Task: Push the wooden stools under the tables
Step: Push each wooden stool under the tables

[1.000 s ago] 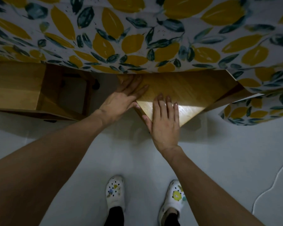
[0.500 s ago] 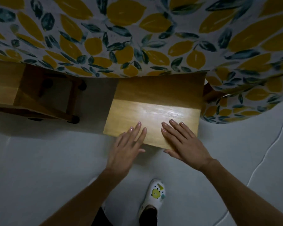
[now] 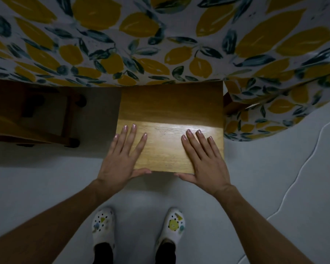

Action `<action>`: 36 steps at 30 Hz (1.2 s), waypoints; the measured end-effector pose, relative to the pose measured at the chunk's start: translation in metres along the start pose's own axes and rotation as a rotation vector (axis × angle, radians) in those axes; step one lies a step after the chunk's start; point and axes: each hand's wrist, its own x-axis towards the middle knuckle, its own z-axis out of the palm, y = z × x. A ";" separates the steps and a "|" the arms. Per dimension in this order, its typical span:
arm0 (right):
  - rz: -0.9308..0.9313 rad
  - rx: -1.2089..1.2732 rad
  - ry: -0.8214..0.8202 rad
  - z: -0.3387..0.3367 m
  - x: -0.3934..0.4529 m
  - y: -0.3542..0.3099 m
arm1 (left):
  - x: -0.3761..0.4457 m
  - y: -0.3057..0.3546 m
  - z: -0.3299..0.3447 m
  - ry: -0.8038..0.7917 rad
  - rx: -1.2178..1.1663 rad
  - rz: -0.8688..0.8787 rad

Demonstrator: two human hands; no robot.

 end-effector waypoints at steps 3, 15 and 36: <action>-0.003 -0.012 0.002 -0.002 0.006 0.017 | 0.015 0.007 0.000 0.037 -0.017 -0.003; 0.037 -0.028 0.042 -0.014 0.038 0.065 | 0.078 0.015 -0.015 0.071 -0.034 0.013; 0.014 -0.002 0.029 -0.018 0.039 0.071 | 0.078 0.022 -0.020 0.022 -0.050 -0.009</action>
